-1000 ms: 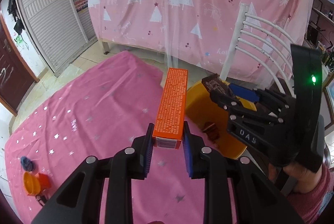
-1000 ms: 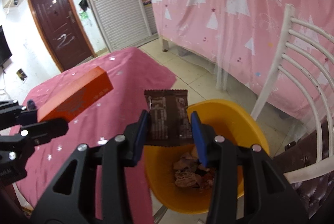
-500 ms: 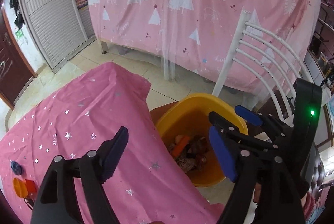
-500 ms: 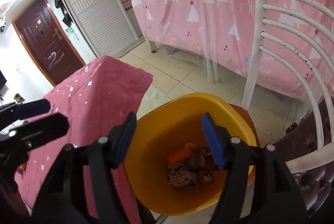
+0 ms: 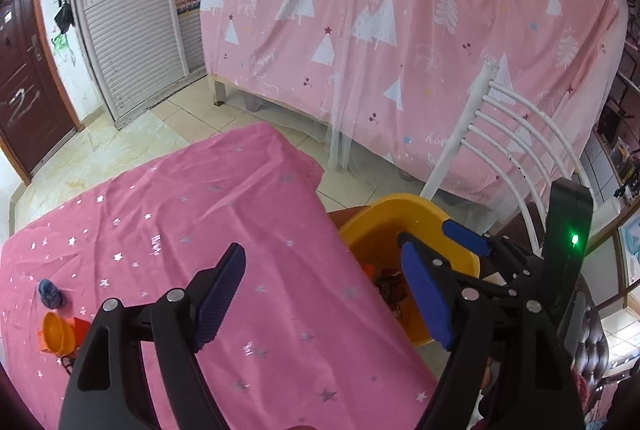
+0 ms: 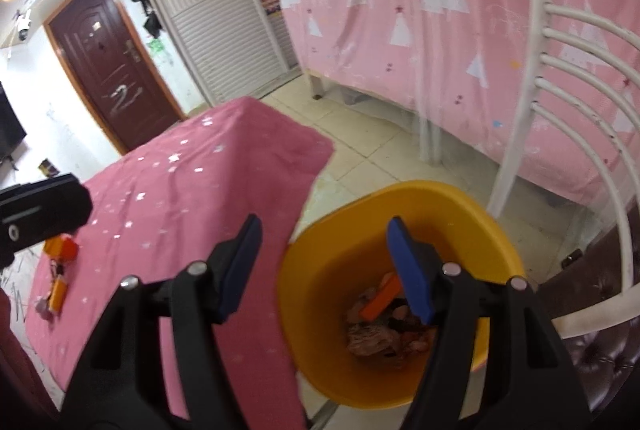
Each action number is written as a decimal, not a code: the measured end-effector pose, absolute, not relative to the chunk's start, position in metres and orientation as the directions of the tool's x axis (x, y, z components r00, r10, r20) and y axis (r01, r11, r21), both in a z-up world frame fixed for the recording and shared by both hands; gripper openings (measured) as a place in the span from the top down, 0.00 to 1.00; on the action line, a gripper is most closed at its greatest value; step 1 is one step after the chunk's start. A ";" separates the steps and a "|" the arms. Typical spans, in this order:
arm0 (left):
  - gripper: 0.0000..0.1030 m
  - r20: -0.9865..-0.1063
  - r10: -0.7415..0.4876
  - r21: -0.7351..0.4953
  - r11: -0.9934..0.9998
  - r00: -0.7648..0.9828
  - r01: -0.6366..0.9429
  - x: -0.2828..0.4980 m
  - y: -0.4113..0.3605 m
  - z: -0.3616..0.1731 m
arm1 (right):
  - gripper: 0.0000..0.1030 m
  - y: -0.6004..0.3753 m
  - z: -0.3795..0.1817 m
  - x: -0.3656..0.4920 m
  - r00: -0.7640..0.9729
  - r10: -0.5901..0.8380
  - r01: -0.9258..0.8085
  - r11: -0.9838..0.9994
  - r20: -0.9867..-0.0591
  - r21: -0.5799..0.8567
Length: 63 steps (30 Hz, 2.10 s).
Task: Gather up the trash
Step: 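Open both tools over the yellow bin to drop the box and wrapper, then move both tools back over the bed toward the paper and thread spool, then grasp the crumpled white paper with the left tool while the right tool grasps the orange thread spool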
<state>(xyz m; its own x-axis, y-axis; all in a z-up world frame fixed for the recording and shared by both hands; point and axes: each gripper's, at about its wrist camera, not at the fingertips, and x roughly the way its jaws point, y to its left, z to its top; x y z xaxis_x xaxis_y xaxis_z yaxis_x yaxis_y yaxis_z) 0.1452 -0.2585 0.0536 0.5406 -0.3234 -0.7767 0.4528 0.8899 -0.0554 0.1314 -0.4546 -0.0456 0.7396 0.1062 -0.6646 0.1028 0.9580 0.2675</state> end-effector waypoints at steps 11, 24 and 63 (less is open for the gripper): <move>0.28 -0.739 -0.300 -0.071 0.925 0.603 0.374 0.142 -0.182 0.078 | 0.39 -0.385 -0.021 0.138 0.740 0.164 -0.020 0.975 -0.653 0.222; 0.27 -0.714 -0.215 -0.077 0.970 0.666 0.231 0.138 -0.073 0.087 | 0.35 -0.290 0.004 0.135 0.716 0.241 -0.191 0.970 -0.655 0.148; 0.45 -0.798 -0.284 -0.175 0.953 0.532 0.248 0.077 0.044 -0.011 | 0.35 -0.162 -0.015 0.120 0.614 0.282 -0.377 0.925 -0.737 0.041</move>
<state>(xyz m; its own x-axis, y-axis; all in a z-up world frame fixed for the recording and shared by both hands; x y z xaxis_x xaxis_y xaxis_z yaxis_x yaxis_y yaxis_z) 0.0772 0.0445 -0.0112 0.5321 -0.2843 -0.7976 0.2475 0.9530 -0.1746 0.1197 -0.1616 -0.0146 0.6138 0.2822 -0.7373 -0.3766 0.9255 0.0406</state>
